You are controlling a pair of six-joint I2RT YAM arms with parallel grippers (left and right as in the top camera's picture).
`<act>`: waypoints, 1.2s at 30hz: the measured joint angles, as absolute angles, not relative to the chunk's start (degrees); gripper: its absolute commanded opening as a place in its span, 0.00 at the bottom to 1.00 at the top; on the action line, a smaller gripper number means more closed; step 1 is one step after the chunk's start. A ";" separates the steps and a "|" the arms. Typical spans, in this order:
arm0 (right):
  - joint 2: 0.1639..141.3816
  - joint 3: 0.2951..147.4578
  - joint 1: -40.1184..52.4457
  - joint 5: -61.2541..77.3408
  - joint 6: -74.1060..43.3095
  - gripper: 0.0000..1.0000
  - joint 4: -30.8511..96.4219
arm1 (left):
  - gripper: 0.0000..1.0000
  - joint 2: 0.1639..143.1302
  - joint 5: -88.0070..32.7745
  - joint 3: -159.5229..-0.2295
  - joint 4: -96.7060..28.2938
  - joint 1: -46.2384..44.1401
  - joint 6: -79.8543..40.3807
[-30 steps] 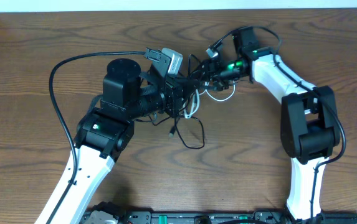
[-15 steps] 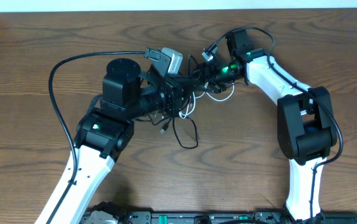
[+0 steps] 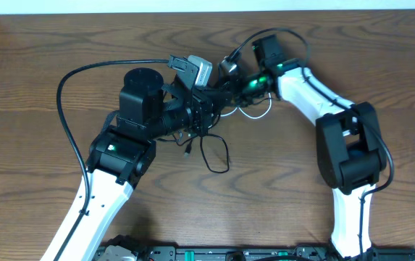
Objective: Untangle cables
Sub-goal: 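Pull the white cable right with the right gripper, holding black cable left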
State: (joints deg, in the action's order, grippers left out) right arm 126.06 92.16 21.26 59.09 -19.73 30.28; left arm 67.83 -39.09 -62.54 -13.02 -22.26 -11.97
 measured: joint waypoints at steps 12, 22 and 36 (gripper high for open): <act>126.17 92.18 21.58 41.28 -18.37 0.01 47.64 | 0.07 67.81 -39.16 -62.54 -13.02 -18.31 -11.97; 126.17 92.18 12.58 32.62 -15.99 0.01 51.86 | 0.08 67.02 -39.55 -62.54 -13.02 -9.58 -13.69; 116.18 92.18 4.95 14.76 -12.75 0.01 56.42 | 0.07 66.85 -34.65 -62.54 -20.91 -7.60 -14.76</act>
State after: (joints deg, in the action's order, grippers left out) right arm 116.18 92.18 4.95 14.76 -12.75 56.42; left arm 66.85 -34.65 -62.54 -20.91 -7.60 -14.76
